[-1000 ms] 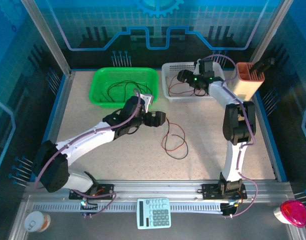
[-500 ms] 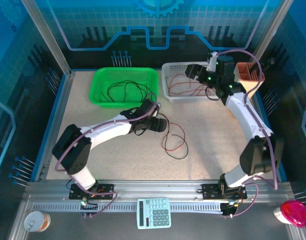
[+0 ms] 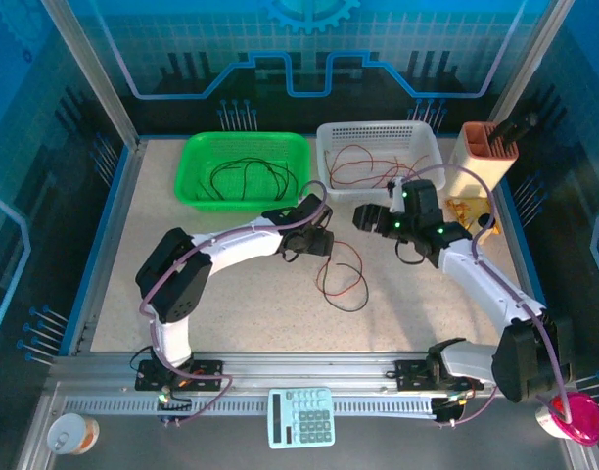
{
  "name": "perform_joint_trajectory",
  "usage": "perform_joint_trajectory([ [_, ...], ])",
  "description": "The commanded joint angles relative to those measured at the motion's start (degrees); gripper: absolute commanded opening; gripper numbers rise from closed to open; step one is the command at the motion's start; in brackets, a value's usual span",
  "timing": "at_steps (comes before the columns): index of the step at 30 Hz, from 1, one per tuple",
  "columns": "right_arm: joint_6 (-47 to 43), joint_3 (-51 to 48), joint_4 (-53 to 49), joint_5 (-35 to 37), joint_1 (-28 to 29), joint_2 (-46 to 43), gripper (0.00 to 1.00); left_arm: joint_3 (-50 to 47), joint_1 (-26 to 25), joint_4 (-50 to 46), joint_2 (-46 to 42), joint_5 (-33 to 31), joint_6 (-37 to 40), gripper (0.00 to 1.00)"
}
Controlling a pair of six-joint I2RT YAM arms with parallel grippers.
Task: Untangle the cables
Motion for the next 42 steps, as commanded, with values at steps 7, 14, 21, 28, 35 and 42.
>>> perform_joint_trajectory([
  [7, -7.8, -8.4, -8.3, 8.2, 7.6, 0.2, 0.67, -1.9, 0.0, -2.5, -4.7, -4.4, -2.3, 0.72],
  [14, -10.0, -5.7, -5.9, 11.4, 12.5, 9.5, 0.49, -3.1, 2.1, -2.2, -9.3, -3.2, -3.0, 0.75],
  [21, -12.1, -0.6, -5.4, 14.7, 14.7, 17.5, 0.45, -6.1, 4.3, -1.3, -14.1, -1.7, -3.9, 0.76],
  [28, -12.6, -0.2, -4.0, 14.4, 14.8, 23.0, 0.39, -8.2, 5.8, -0.2, -16.9, -0.7, -4.4, 0.77],
  [35, -12.9, 2.4, -5.1, 13.8, 14.8, 22.9, 0.04, -8.1, 6.8, 0.0, -18.6, 0.8, -4.1, 0.77],
  [42, -12.9, 9.6, -12.9, 11.0, 14.5, 9.3, 0.0, -9.7, 7.3, 4.8, -23.1, 5.8, -2.2, 0.81],
])
